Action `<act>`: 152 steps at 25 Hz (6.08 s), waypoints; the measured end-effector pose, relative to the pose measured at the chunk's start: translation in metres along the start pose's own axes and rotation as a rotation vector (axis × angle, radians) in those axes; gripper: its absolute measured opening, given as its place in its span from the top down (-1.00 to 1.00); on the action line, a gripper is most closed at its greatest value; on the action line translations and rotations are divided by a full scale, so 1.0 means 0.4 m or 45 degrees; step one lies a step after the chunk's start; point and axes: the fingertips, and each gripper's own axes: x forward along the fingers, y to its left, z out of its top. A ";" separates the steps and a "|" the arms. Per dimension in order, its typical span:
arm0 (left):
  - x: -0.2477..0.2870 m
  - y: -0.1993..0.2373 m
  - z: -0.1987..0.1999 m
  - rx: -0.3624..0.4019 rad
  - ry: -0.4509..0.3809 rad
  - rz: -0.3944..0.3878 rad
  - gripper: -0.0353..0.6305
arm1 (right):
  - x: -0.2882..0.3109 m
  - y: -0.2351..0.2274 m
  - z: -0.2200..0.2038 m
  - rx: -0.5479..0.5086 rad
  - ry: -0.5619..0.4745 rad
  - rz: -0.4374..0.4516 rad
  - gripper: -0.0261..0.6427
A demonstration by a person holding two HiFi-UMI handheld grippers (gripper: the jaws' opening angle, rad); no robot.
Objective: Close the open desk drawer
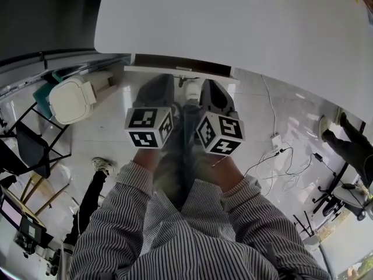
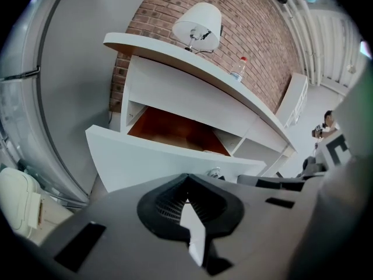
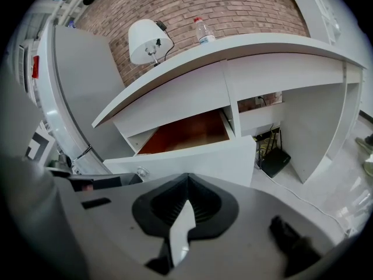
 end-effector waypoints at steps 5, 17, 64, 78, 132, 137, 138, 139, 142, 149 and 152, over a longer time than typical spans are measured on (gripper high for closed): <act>0.020 0.003 0.022 -0.003 -0.004 0.000 0.86 | 0.019 -0.005 0.022 -0.031 -0.002 0.007 0.88; 0.062 0.010 0.079 -0.016 -0.010 -0.016 0.86 | 0.060 -0.012 0.079 -0.062 -0.041 0.016 0.88; 0.080 0.012 0.149 -0.025 -0.107 -0.022 0.86 | 0.094 -0.021 0.146 -0.113 -0.103 0.034 0.88; -0.109 -0.042 0.164 0.061 -0.167 -0.069 0.86 | -0.079 0.133 0.158 -0.155 -0.208 0.180 0.88; -0.765 -0.413 0.437 0.147 -0.512 -0.304 0.86 | -0.740 0.483 0.468 -0.443 -0.345 0.739 0.88; -0.781 -0.426 0.448 0.145 -0.535 -0.314 0.86 | -0.759 0.492 0.476 -0.479 -0.358 0.761 0.88; -0.782 -0.430 0.450 0.141 -0.540 -0.320 0.86 | -0.762 0.492 0.479 -0.489 -0.363 0.760 0.88; -0.783 -0.434 0.452 0.141 -0.544 -0.324 0.86 | -0.764 0.493 0.481 -0.500 -0.369 0.758 0.88; -0.788 -0.440 0.455 0.153 -0.551 -0.324 0.86 | -0.771 0.494 0.482 -0.513 -0.376 0.759 0.88; -0.797 -0.453 0.435 0.146 -0.554 -0.319 0.86 | -0.785 0.492 0.465 -0.521 -0.374 0.766 0.88; -0.799 -0.453 0.428 0.181 -0.551 -0.279 0.86 | -0.785 0.499 0.453 -0.540 -0.363 0.771 0.88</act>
